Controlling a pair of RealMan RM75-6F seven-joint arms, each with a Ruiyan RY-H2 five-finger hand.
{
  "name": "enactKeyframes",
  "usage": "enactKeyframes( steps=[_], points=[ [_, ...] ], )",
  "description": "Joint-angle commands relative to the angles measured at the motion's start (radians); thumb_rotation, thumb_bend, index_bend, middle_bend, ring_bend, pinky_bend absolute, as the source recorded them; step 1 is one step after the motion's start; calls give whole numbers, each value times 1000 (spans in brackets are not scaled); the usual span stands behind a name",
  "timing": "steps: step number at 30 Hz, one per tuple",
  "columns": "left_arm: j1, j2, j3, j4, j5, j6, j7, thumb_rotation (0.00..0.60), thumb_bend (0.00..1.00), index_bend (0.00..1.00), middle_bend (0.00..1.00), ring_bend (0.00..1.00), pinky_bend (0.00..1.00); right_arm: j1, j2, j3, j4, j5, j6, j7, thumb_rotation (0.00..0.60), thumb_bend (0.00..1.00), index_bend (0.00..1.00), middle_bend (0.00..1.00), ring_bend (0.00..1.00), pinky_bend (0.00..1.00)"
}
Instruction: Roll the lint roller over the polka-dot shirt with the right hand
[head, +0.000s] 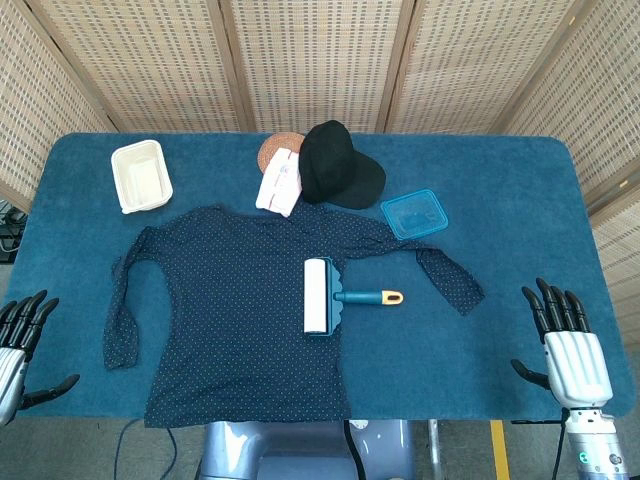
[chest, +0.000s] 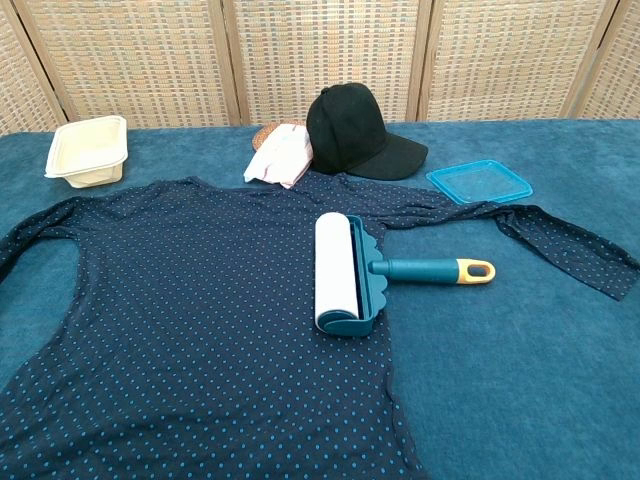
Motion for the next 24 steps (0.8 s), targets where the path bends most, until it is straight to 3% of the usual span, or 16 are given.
enactKeyframes(
  steps=[1, 9, 11, 12, 14, 15, 16, 19, 21, 24],
  points=[
    [-1, 0, 0, 0, -1, -3, 1, 600, 0, 0, 0, 0, 0, 0, -2, -3, 0, -4, -2, -3, 600, 0, 0, 0, 0, 0],
    [-2, 2, -1, -8, -2, -6, 1, 600, 0, 0, 0, 0, 0, 22, -33, 9, 20, 15, -33, -32, 600, 0, 0, 3, 0, 0],
    [-6, 1, -7, -11, -11, -10, 1, 600, 0, 0, 0, 0, 0, 54, -56, 32, 32, 43, -73, -43, 600, 0, 0, 91, 34, 0],
    [-9, 0, -10, -15, -17, -14, 0, 600, 0, 0, 0, 0, 0, 80, -62, 46, 25, 72, -115, -62, 600, 0, 0, 195, 127, 0],
    [-13, 1, -15, -17, -26, -22, 2, 600, 0, 0, 0, 0, 0, 132, -79, 78, 20, 95, -167, -113, 600, 0, 0, 435, 425, 47],
    [-15, 1, -16, -18, -29, -25, 4, 600, 0, 0, 0, 0, 0, 152, -87, 90, 19, 107, -187, -136, 600, 0, 0, 578, 612, 162],
    [-17, 0, -19, -18, -38, -30, 7, 600, 0, 0, 0, 0, 0, 188, -99, 108, 16, 124, -224, -173, 600, 0, 0, 695, 753, 363],
    [-24, 2, -27, -19, -64, -49, 6, 600, 0, 0, 0, 0, 0, 293, -122, 163, -8, 247, -364, -251, 600, 0, 0, 861, 931, 896],
    [-28, 4, -32, -21, -76, -56, 4, 600, 0, 0, 0, 0, 0, 344, -139, 190, -7, 316, -414, -305, 600, 0, 0, 920, 985, 997],
    [-33, 4, -38, -20, -94, -69, 0, 600, 0, 0, 0, 0, 0, 420, -183, 220, 7, 432, -473, -383, 600, 0, 0, 971, 1000, 1000]
  ],
)
